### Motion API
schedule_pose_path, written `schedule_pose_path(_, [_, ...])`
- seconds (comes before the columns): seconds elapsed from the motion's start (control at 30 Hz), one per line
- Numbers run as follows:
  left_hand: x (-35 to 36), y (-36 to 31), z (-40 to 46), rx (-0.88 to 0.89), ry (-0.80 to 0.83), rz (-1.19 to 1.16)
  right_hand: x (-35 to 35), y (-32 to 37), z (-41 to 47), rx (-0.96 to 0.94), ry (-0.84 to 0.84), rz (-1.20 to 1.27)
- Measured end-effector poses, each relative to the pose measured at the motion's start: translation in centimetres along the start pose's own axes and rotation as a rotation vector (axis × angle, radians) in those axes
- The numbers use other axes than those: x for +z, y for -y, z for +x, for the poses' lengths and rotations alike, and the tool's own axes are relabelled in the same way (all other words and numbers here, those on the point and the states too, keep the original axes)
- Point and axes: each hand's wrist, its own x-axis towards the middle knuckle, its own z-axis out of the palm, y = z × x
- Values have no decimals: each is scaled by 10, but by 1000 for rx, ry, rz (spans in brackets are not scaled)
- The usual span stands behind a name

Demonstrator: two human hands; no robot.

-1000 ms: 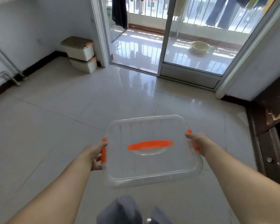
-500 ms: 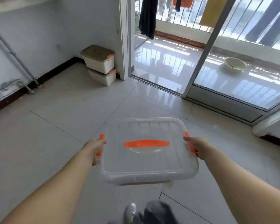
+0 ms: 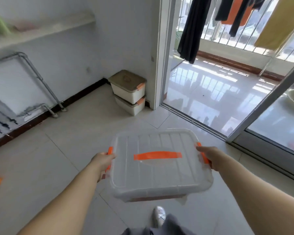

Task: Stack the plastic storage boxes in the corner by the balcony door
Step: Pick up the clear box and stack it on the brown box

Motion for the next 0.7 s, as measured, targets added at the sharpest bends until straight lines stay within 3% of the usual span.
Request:
schedule_pose_path(0.43, [-77, -182, 216, 20, -76, -83, 141, 226, 158, -1, 68, -17])
schedule_pose_path(0.7, [-145, -319, 354, -1, -59, -76, 246, 356, 238, 8, -17, -2])
